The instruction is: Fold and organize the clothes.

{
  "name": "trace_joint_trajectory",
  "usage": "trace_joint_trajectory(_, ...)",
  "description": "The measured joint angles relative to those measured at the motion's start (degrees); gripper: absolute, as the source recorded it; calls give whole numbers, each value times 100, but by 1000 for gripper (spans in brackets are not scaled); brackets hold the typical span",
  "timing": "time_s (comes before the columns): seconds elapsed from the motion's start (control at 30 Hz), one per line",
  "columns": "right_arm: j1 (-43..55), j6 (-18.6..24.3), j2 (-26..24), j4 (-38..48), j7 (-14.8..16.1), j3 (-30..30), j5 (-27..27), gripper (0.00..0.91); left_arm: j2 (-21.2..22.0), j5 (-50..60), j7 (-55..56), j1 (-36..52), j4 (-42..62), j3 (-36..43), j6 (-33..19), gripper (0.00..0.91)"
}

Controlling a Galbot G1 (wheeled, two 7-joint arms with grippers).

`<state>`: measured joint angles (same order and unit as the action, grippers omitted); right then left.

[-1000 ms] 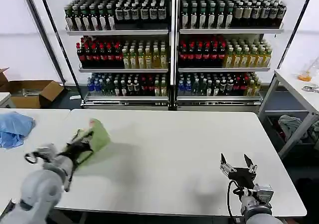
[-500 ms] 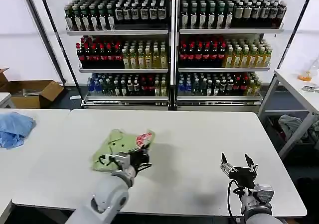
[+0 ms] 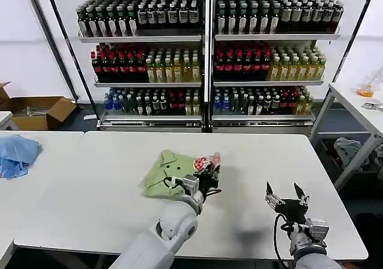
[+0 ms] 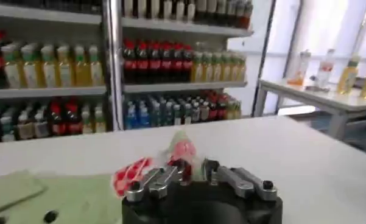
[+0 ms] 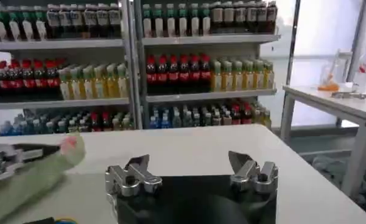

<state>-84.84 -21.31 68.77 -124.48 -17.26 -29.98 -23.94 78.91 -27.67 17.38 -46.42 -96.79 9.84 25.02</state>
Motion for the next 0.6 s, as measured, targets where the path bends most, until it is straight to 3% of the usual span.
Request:
trace_joint_trajectory(0.3,375,-129,-10,213,-65,376,-317,907,-204,-52,-167,-236,-369,-330,-628,907)
trace_joint_trajectory(0.6,1300,-353,195,884,-268,1154,-1125,907,-861,-32,-179,-1011,-1026,-1404,-1052,907)
